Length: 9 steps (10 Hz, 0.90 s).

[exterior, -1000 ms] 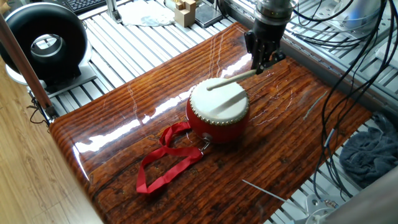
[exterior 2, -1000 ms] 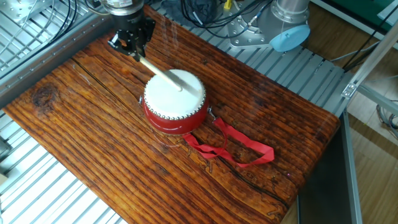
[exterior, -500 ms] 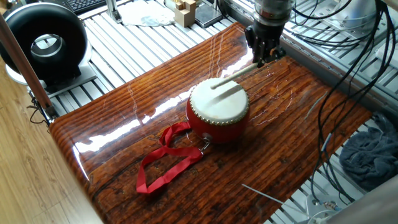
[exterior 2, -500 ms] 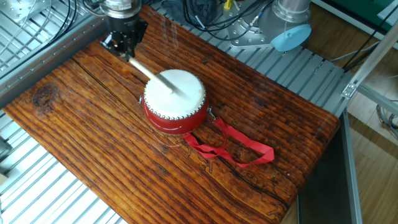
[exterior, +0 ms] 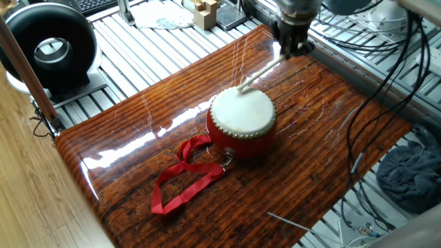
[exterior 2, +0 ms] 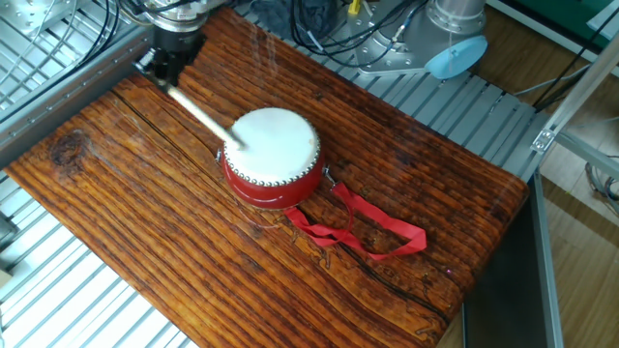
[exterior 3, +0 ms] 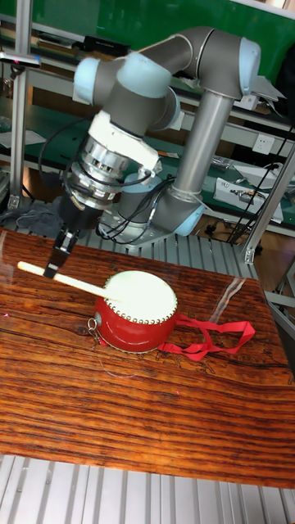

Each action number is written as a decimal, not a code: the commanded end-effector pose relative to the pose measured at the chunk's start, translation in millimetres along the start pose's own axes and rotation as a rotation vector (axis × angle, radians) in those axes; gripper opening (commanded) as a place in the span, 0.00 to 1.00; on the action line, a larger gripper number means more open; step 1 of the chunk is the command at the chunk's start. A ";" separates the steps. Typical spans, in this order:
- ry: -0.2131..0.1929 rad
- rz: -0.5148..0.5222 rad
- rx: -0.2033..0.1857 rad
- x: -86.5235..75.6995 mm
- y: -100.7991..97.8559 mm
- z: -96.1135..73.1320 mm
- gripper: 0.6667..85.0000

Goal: Play the drum

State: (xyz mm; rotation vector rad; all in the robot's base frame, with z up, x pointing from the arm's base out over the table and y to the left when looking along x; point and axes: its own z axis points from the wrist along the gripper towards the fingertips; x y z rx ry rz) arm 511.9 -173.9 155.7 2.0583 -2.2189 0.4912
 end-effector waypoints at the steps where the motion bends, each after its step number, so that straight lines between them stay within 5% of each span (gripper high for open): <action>1: -0.072 0.233 -0.105 -15.3 22.9 -9.6 0.00; 5: -0.250 0.388 -0.230 -60.9 48.0 -19.0 0.00; 7: -0.271 0.409 -0.240 -67.5 51.3 -18.7 0.00; 9: -0.224 0.342 -0.180 -55.9 42.8 -12.1 0.00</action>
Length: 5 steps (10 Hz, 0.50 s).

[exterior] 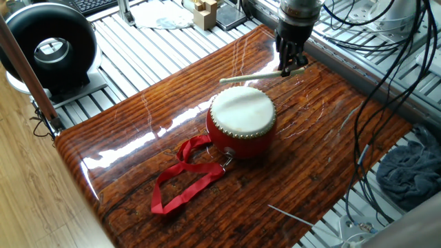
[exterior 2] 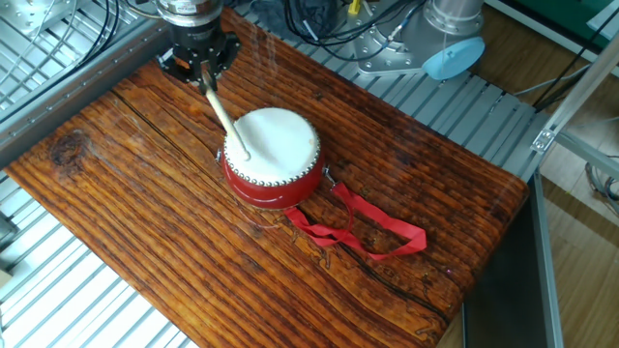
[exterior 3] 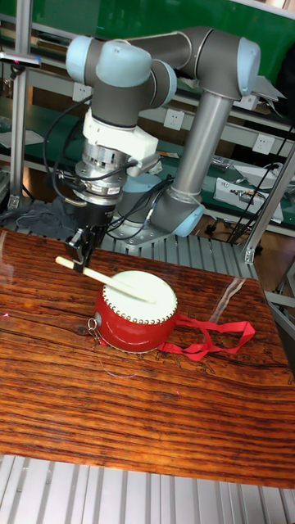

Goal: Play the drum

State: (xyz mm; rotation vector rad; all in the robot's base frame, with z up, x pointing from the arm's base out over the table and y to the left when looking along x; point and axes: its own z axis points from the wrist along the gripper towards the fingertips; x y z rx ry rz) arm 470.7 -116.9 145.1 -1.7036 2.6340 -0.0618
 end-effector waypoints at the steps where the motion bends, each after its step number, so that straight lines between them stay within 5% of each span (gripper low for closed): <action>1: -0.012 -0.010 0.014 -3.5 0.5 1.4 0.00; 3: 0.004 -0.038 0.033 0.3 -4.0 1.2 0.00; 4: 0.058 -0.115 0.102 11.6 -22.1 0.5 0.00; 5: 0.169 -0.282 0.255 28.5 -63.6 -7.9 0.00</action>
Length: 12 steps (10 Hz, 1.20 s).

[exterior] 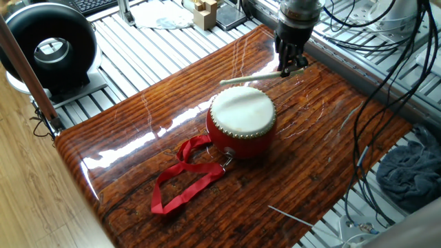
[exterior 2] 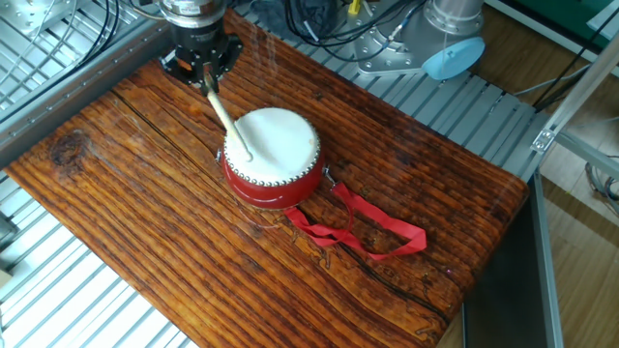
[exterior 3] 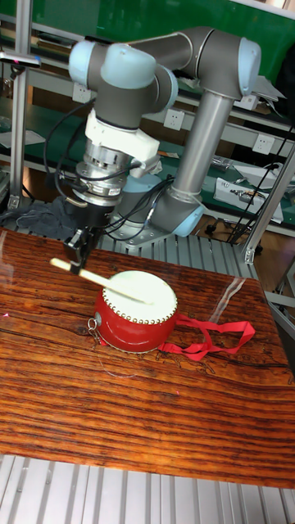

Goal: Play the drum

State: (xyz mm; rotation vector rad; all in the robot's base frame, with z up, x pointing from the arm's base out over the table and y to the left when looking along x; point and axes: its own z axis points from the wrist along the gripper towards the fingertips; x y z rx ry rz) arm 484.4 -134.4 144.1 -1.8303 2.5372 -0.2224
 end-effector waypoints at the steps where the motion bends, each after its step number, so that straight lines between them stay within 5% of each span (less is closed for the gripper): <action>1: 0.188 -0.323 0.279 29.7 -73.9 -13.3 0.00; 2: 0.247 -0.447 0.370 30.8 -100.5 -24.7 0.00; 4: 0.296 -0.566 0.449 27.5 -123.6 -35.9 0.00; 5: 0.267 -0.524 0.417 27.0 -115.0 -30.8 0.00; 6: 0.165 -0.382 0.315 20.6 -87.1 -16.8 0.00; 7: 0.011 -0.158 0.134 1.8 -41.5 -1.6 0.00; 8: -0.093 -0.031 0.007 -15.4 -15.2 4.8 0.00; 9: -0.153 0.058 -0.095 -27.9 8.0 7.5 0.00; 10: -0.169 0.071 -0.127 -31.1 16.0 11.0 0.00; 12: -0.134 0.048 -0.135 -23.9 21.8 14.7 0.00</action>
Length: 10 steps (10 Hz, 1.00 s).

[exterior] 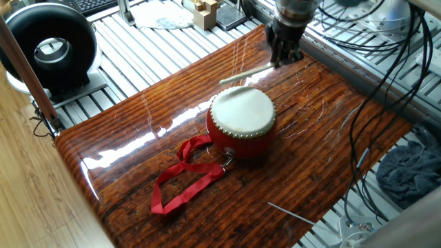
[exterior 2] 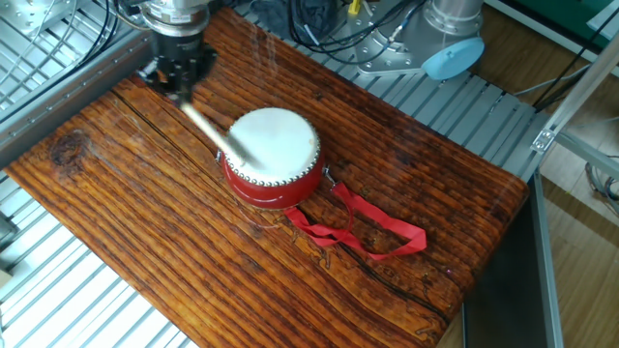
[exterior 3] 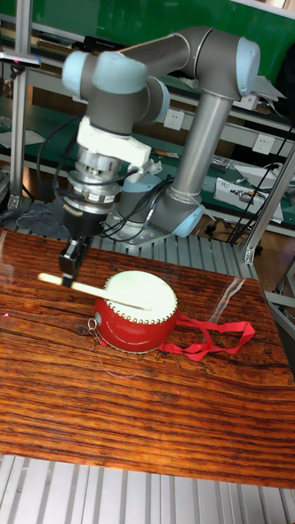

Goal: Play the drum

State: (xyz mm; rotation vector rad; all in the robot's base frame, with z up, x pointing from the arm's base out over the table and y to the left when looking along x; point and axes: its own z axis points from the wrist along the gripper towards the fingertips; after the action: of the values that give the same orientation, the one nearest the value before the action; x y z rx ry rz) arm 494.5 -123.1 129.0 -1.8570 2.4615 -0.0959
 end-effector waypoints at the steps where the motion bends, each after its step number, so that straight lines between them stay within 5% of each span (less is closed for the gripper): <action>1: -0.027 0.106 -0.102 -5.7 31.4 1.4 0.00; 10: 0.039 0.094 -0.087 15.6 55.6 -2.4 0.00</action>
State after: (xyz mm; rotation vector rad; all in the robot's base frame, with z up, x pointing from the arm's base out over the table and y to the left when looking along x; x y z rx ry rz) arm 440.4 -120.2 126.6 -1.7649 2.6282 0.0027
